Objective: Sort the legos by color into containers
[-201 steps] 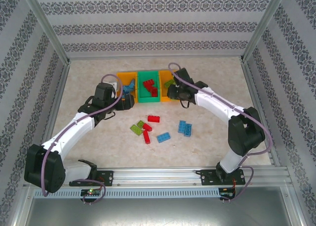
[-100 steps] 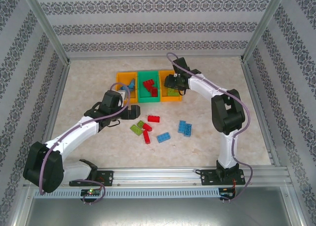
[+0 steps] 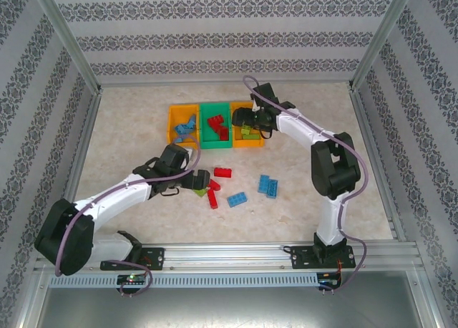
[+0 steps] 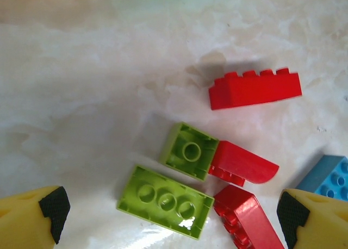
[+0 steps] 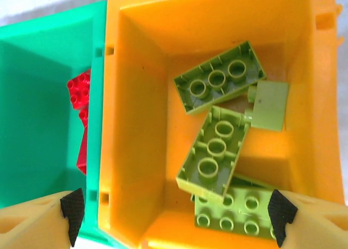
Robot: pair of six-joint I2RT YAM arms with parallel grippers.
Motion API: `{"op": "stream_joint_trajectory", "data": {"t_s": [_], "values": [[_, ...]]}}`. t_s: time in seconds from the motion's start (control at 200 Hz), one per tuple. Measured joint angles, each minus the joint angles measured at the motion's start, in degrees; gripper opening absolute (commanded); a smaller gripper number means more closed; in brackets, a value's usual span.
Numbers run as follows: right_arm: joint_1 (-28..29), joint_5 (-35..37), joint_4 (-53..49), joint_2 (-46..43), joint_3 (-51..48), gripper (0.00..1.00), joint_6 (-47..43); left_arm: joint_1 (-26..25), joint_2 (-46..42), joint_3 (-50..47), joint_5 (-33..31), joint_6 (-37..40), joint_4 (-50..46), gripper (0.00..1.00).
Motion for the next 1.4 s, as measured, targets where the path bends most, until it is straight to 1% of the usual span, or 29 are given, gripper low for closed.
{"op": "stream_joint_trajectory", "data": {"t_s": [0.095,0.17,0.265,0.445,0.52,0.624,0.769,0.909,1.129,1.399], "values": [[0.0,-0.2,0.1,-2.8,-2.9,0.93,-0.1,-2.4,3.5,2.6,-1.3,0.0,-1.1,1.0],[0.0,-0.2,0.4,-5.2,-5.3,0.98,-0.2,-4.1,6.8,5.9,-2.1,-0.3,-1.8,0.99],[0.0,0.0,0.7,-8.2,-8.5,0.98,-0.3,-5.7,11.3,10.8,-3.5,-1.3,-3.3,0.95],[-0.2,2.5,1.8,-14.3,-15.1,0.98,-1.3,-7.9,19.6,18.6,-6.0,-3.6,-6.6,0.93],[-0.9,3.6,2.2,-16.2,-17.2,0.98,-1.6,-8.9,22.1,20.7,-6.8,-4.5,-8.1,0.91],[-3.0,4.1,2.5,-18.1,-19.5,0.98,-1.7,-10.1,25.0,23.5,-7.7,-5.4,-10.0,0.92],[-6.1,4.0,2.6,-19.7,-22.5,0.98,-1.7,-11.1,27.7,26.6,-9.0,-6.4,-12.0,0.91],[-8.0,3.9,3.1,-20.4,-24.9,0.98,-1.7,-11.8,29.4,28.4,-9.9,-7.3,-13.5,0.91],[-8.4,3.7,3.5,-21.0,-26.4,0.98,-1.7,-12.8,32.5,31.0,-10.1,-8.2,-14.5,0.91],[-9.2,3.5,3.9,-22.8,-27.9,0.98,-1.7,-13.4,32.8,31.1,-10.4,-9.1,-14.8,0.91]]}}
